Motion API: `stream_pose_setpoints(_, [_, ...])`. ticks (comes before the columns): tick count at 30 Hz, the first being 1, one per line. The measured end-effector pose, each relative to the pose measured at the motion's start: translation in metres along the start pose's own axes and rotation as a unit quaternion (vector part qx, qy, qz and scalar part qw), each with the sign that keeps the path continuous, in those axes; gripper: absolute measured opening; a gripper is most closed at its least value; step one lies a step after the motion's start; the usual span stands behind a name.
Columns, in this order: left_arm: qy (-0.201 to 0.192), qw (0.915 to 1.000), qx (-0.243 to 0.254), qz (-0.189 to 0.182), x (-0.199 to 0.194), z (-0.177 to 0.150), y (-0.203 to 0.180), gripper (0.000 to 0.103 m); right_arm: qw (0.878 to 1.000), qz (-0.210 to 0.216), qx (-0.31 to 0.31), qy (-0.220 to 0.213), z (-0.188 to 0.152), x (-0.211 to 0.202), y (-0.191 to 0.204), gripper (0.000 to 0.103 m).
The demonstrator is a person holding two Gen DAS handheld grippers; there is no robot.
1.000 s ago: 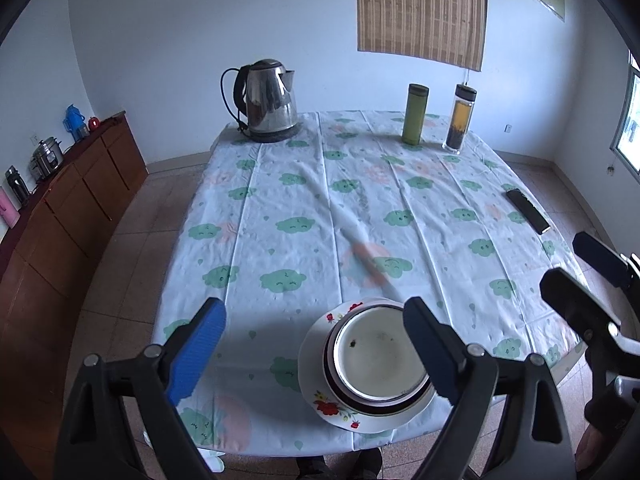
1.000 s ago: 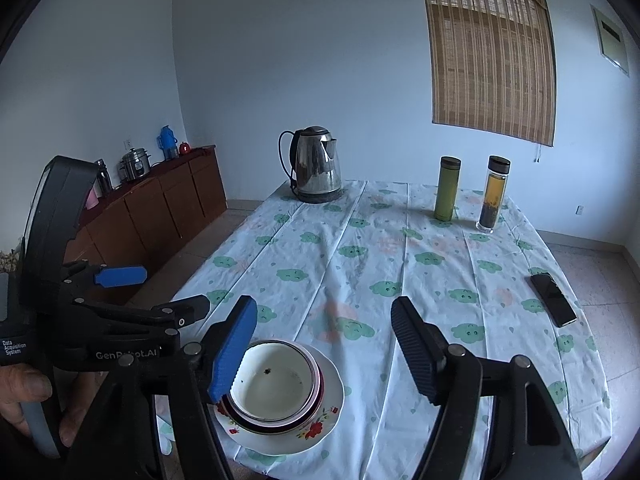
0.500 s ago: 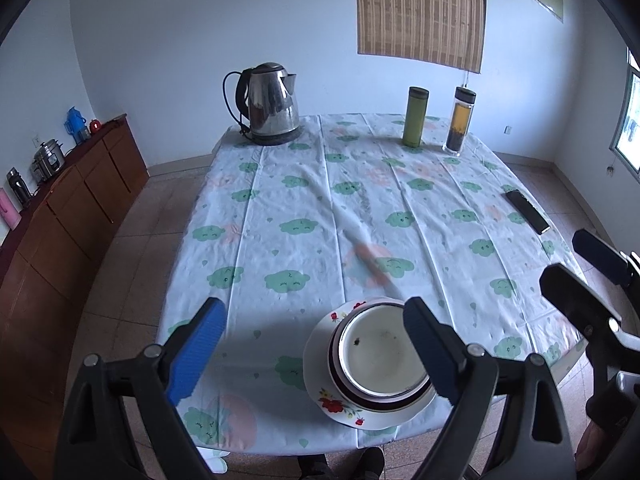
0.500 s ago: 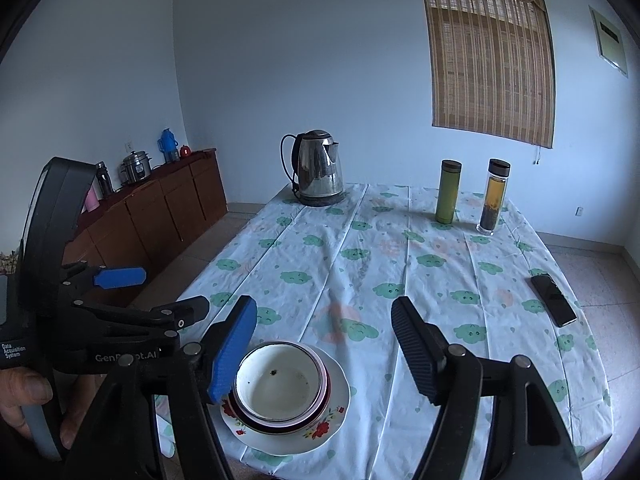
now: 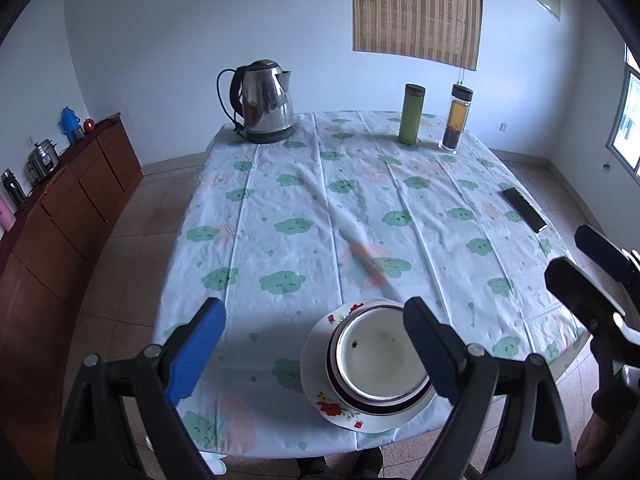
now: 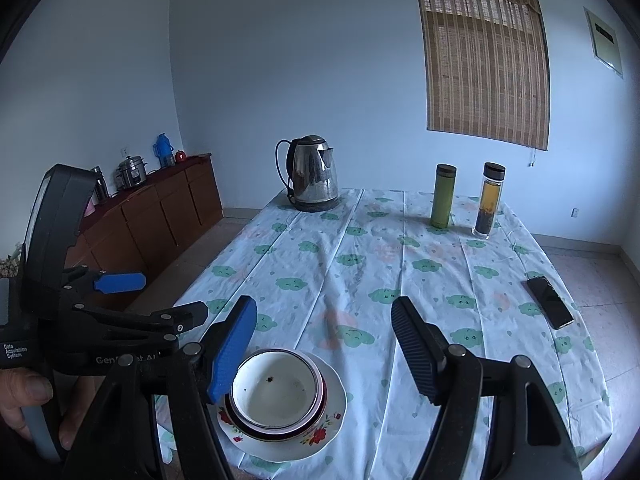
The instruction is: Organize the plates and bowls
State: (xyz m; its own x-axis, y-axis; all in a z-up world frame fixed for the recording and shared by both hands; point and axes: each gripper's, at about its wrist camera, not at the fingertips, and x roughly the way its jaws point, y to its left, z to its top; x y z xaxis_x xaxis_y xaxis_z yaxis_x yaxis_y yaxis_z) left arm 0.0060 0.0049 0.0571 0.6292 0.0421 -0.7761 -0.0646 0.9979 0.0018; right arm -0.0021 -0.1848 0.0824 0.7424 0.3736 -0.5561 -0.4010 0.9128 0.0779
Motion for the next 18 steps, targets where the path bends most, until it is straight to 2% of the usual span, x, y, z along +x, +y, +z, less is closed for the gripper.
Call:
stream_pose_setpoints(5, [0.003,1.0,0.005,-0.003,0.003,0.003,-0.001,0.092,1.0,-0.001,0.0,0.001,0.001,0.001,0.0,0.072])
stream_pose_setpoints(13, [-0.014,0.9999,-0.002,0.0,0.002,0.011,0.0,0.092,1.0,-0.004,0.003,-0.009,0.004,0.003,-0.004,0.072])
stream_pose_setpoints(18, [-0.004,1.0,0.005,0.003,0.008,0.014,-0.004,0.092,1.0,-0.002,0.006,-0.004,0.004,0.01,-0.008,0.072])
